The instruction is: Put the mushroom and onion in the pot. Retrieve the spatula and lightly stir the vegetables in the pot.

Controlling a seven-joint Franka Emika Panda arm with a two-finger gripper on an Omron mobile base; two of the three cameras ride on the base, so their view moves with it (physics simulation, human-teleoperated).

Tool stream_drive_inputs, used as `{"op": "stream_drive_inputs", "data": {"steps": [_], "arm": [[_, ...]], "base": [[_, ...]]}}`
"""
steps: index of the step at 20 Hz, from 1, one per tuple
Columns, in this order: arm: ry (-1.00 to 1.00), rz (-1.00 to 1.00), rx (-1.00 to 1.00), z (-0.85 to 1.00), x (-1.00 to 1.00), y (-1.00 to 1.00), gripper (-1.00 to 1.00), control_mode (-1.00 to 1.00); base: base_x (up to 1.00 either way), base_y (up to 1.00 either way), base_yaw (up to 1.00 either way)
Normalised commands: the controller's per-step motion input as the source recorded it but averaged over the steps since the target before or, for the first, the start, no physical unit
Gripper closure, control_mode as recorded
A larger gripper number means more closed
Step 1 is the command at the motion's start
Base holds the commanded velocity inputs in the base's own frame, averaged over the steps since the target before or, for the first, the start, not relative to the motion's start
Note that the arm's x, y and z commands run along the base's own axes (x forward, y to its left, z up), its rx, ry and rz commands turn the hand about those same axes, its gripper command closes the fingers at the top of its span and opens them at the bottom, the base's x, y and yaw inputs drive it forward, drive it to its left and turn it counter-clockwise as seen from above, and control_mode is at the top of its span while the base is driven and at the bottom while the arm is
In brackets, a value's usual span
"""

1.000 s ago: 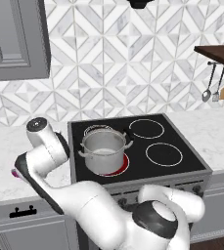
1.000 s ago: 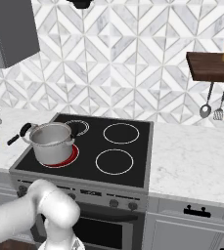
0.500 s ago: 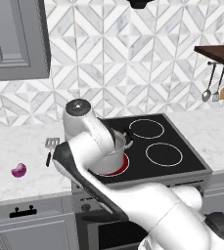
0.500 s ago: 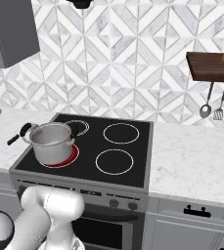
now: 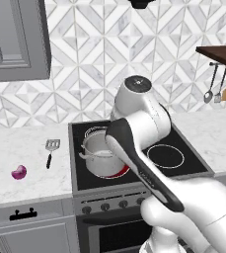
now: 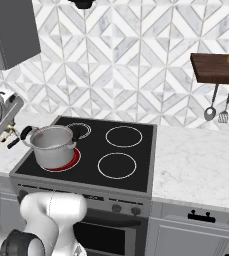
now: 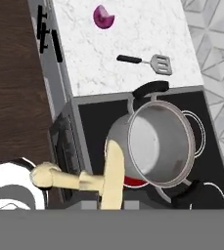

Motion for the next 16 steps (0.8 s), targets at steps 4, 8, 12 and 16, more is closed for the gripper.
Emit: {"op": "stream_drive_inputs", "data": {"steps": [4, 8, 12, 16], "arm": [[0.15, 0.02, -0.1, -0.71, 0.98, -0.49, 1.0, -1.0], [0.0, 0.0, -0.04, -0.92, 0.95, 0.02, 1.0, -1.0], [0.0, -0.02, 0.0, -0.56, 0.79, 0.01, 1.0, -1.0], [0.0, 0.0, 0.0, -0.38, 0.67, 0.0, 1.0, -1.0]], "base": [[0.0, 0.0, 0.0], [0.0, 0.0, 0.0], [0.0, 0.0, 0.0], [0.0, 0.0, 0.0]]}}
